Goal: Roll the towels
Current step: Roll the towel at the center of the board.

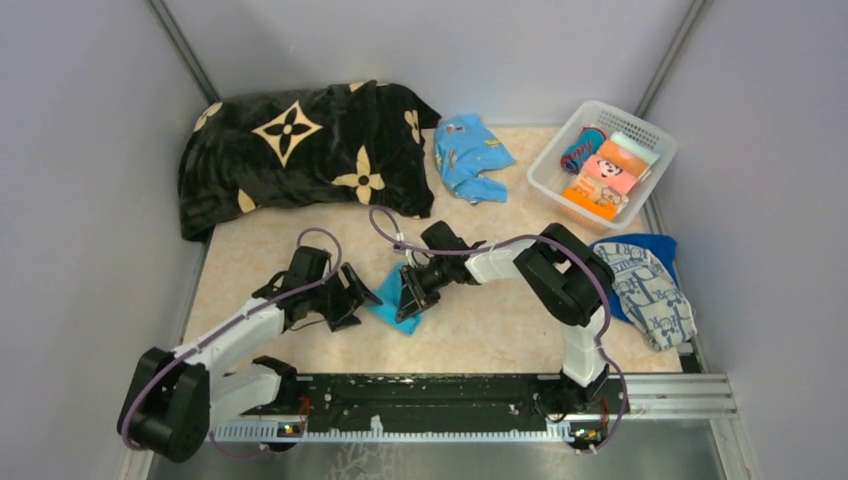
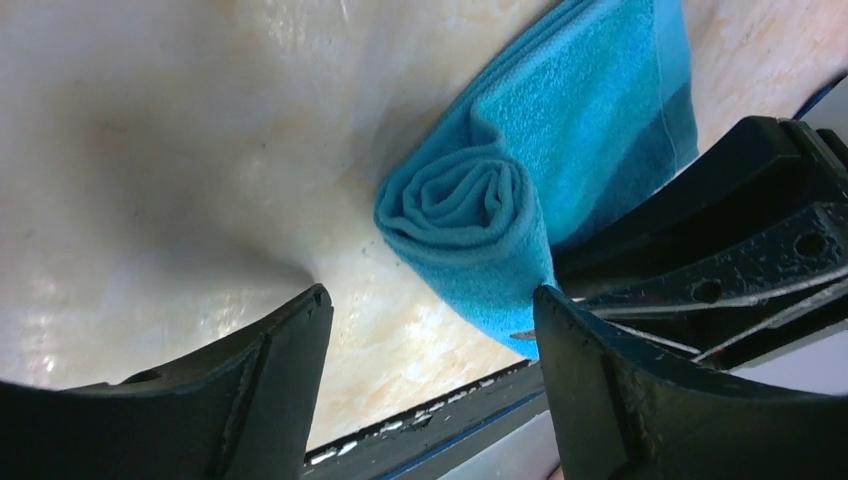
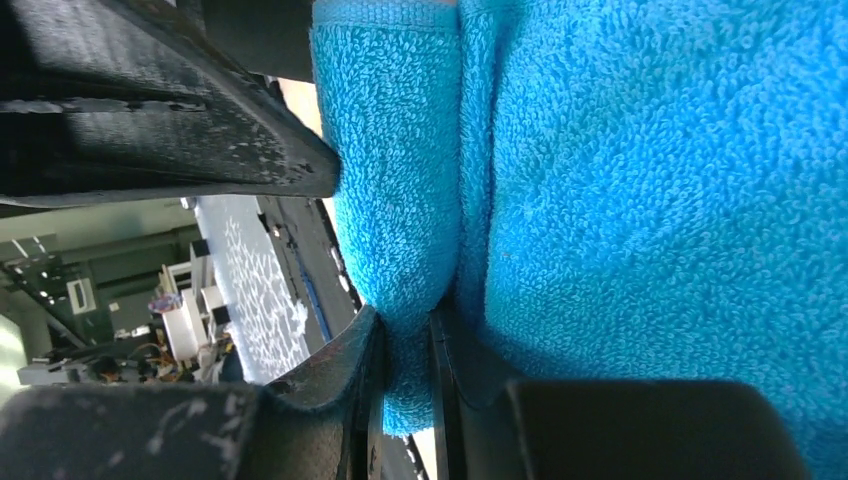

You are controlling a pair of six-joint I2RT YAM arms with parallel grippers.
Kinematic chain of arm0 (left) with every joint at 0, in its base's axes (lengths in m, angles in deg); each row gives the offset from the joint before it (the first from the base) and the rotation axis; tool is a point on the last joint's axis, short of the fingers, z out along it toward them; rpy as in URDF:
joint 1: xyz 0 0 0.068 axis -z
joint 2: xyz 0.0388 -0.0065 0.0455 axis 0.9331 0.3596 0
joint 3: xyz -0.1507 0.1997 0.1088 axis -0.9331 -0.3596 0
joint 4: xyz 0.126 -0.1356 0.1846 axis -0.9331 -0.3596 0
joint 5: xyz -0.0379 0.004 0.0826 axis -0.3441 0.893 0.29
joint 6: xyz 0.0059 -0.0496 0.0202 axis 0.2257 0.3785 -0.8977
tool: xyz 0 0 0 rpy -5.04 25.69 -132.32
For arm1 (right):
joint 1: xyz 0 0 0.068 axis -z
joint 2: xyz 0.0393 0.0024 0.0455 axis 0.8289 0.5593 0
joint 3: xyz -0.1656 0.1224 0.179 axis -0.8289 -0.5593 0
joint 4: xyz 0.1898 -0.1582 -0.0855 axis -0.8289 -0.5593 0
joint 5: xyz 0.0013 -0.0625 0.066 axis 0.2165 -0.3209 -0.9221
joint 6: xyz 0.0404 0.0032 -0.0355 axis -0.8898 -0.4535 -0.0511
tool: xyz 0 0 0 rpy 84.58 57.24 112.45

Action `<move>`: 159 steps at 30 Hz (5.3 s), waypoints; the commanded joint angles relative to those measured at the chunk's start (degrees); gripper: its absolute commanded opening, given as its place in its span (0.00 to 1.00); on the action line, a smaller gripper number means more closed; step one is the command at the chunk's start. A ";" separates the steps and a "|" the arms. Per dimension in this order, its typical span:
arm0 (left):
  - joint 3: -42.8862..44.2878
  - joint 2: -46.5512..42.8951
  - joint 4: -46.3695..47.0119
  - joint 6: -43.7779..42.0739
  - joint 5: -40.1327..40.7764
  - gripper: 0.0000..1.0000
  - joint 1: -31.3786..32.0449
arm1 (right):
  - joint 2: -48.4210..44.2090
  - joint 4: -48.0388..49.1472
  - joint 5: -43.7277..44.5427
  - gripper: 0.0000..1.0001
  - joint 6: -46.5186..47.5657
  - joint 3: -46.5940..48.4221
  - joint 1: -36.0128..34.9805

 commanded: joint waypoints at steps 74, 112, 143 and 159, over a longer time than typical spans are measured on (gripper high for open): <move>-1.47 3.04 8.63 2.34 -0.17 0.85 -0.18 | 4.23 3.27 -6.02 0.25 1.31 0.36 0.29; -0.94 13.71 6.66 0.86 2.97 0.57 -0.18 | -4.03 -18.70 76.38 0.52 26.48 9.14 -32.22; -4.00 -2.77 8.61 4.90 -0.81 0.84 -0.43 | 0.14 -6.72 -3.03 0.19 13.75 1.98 -3.22; -3.96 10.85 12.94 3.38 -0.62 0.60 -0.16 | -0.59 -7.62 6.21 0.35 11.73 0.30 0.26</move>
